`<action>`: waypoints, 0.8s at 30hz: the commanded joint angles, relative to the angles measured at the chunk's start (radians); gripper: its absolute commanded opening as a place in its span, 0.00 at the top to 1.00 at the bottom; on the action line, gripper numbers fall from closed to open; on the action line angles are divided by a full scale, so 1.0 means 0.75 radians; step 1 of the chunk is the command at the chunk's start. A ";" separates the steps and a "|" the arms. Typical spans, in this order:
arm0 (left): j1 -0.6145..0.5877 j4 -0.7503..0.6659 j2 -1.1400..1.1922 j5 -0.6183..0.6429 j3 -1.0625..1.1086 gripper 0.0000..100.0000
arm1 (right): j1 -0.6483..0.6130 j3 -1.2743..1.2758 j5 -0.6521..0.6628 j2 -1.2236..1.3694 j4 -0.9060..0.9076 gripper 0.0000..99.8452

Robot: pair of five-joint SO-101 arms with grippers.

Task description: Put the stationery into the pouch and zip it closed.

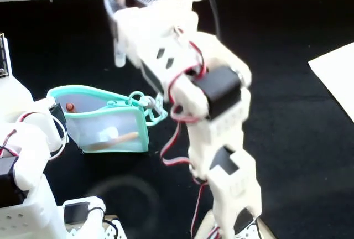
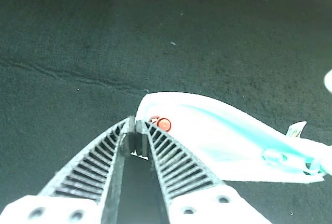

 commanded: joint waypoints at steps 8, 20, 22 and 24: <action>0.030 0.063 0.017 0.012 0.062 0.99 | -0.193 -0.161 0.027 -0.109 0.050 0.99; 0.030 0.065 0.017 0.012 0.062 0.99 | -0.277 -0.161 -0.008 -0.101 0.111 0.99; 0.030 0.065 0.017 0.012 0.062 0.99 | -0.279 -0.167 -0.010 -0.069 0.107 0.99; 0.030 0.065 0.017 0.012 0.062 0.99 | -0.279 -0.167 -0.010 -0.015 0.071 0.99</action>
